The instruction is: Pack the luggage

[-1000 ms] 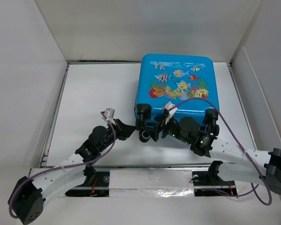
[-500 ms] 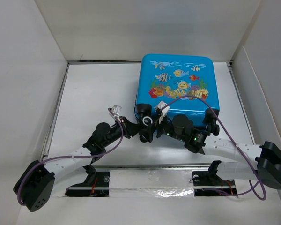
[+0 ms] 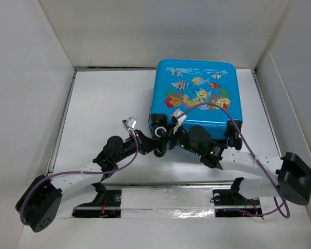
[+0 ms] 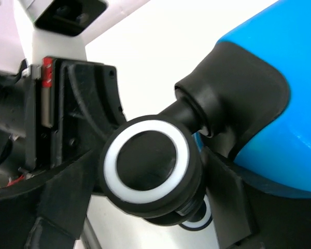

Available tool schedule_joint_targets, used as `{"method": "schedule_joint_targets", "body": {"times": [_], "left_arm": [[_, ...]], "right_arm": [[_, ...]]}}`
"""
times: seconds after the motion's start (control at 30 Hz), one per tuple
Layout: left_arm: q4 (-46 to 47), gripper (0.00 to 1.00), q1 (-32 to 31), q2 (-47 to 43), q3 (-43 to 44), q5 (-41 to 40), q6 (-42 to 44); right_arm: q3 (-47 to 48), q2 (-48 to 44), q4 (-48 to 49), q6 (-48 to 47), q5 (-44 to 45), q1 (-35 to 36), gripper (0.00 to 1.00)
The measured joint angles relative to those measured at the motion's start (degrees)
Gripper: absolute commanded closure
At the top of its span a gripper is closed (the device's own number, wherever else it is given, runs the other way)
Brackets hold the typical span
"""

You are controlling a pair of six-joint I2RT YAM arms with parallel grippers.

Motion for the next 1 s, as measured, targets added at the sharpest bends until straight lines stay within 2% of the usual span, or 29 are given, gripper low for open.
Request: {"method": "schedule_joint_targets", "body": {"times": [0.03, 0.07, 0.13, 0.17, 0.23, 0.27, 0.3, 0.33, 0.37, 0.43, 0.5, 0.57, 0.73, 1.0], "left_arm": [[0.0, 0.95, 0.0, 0.0, 0.0, 0.0, 0.0], [0.0, 0.95, 0.0, 0.0, -0.1, 0.0, 0.0], [0.1, 0.95, 0.2, 0.0, -0.4, -0.9, 0.0], [0.1, 0.95, 0.4, 0.0, -0.4, -1.3, 0.1], [0.0, 0.94, 0.4, -0.1, -0.5, -1.8, 0.2], [-0.1, 0.91, 0.4, -0.3, -0.5, -2.2, 0.5], [-0.4, 0.86, 0.4, -0.6, -0.5, -2.7, 0.8], [-1.1, 0.80, 0.3, -1.1, -0.5, -3.3, 1.2], [-2.1, 0.69, 0.3, -1.7, -0.5, -4.3, 1.8], [-3.8, 0.67, 0.3, -2.8, -0.8, -6.4, 2.9], [-4.6, 0.77, 0.1, -3.4, -0.8, -8.3, 4.3], [-4.5, 0.82, -0.9, -3.4, -0.8, -10.4, 6.0], [-2.2, 0.80, -1.9, 0.4, -0.9, -13.6, 9.2], [3.4, 0.72, -2.1, 7.8, -0.9, -15.0, 12.2]], "right_arm": [[0.0, 0.3, 0.5, 0.2, 0.4, 0.0, 0.23], [0.0, 0.7, 1.1, 0.5, 1.0, 0.0, 0.33], [0.0, 1.4, 1.8, 1.2, 1.9, -0.1, 0.44], [0.0, 1.9, 2.3, 1.7, 2.3, -0.1, 0.57], [-0.1, 2.3, 3.0, 2.2, 2.8, 0.1, 0.69], [-0.3, 2.4, 3.4, 2.5, 3.0, 0.1, 0.77], [-0.5, 2.4, 4.0, 2.9, 3.1, 0.1, 0.81], [-0.9, 2.4, 4.8, 3.3, 3.3, 0.1, 0.84], [-1.3, 2.3, 5.4, 3.7, 3.4, 0.1, 0.89], [-1.6, 2.2, 6.0, 3.9, 3.6, 0.1, 0.94], [-1.9, 2.2, 6.1, 4.1, 3.7, 0.1, 0.96], [-1.9, 2.2, 6.1, 4.2, 3.7, 0.1, 0.99], [-1.9, 2.2, 6.1, 4.2, 3.7, 0.1, 1.00], [-1.9, 2.2, 6.1, 4.2, 3.7, 0.1, 1.00]]}}
